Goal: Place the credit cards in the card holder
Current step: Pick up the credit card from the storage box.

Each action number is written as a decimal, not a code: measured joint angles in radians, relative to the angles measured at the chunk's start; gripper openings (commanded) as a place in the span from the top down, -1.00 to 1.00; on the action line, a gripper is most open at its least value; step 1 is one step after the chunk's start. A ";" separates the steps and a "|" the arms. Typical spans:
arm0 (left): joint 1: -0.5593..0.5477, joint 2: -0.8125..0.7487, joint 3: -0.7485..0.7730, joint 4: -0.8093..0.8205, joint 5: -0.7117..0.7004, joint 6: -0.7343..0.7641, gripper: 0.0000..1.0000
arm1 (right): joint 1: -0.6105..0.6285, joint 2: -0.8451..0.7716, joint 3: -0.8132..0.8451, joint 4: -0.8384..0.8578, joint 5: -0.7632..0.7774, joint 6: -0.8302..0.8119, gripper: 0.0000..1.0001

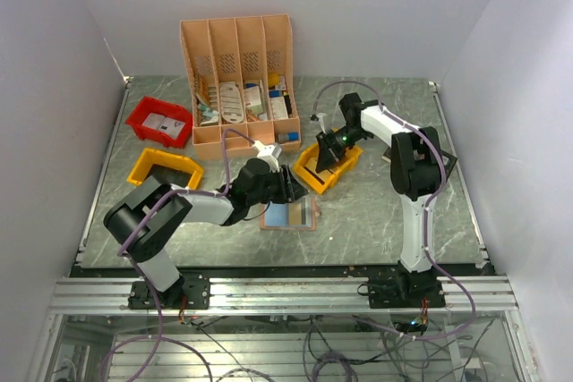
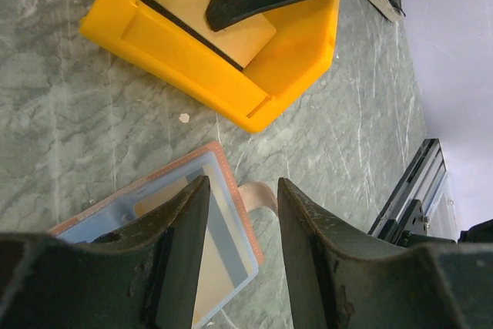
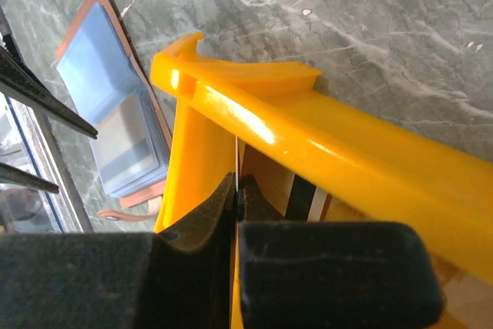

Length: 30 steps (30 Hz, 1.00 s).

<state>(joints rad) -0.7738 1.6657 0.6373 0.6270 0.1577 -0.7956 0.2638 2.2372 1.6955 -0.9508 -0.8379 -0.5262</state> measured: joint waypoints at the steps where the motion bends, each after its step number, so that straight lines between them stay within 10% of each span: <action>1: 0.000 -0.003 -0.002 -0.003 -0.001 0.002 -0.03 | 0.000 -0.005 0.000 -0.001 0.001 -0.002 1.00; 12: 0.005 -0.254 -0.079 -0.066 -0.077 0.060 -0.03 | -0.029 -0.140 0.158 -0.109 -0.027 -0.247 1.00; 22: 0.005 -0.595 -0.220 -0.101 -0.206 0.173 -0.06 | -0.032 -0.437 0.050 -0.254 -0.063 -1.206 1.00; 30: 0.005 -0.728 -0.343 0.004 -0.206 0.290 -0.07 | -0.031 -0.475 0.044 -0.311 -0.056 -1.493 1.00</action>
<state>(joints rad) -0.7685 0.9375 0.2947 0.6312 -0.0486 -0.5060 0.2333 1.7622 1.7393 -1.2621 -0.8940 -2.0193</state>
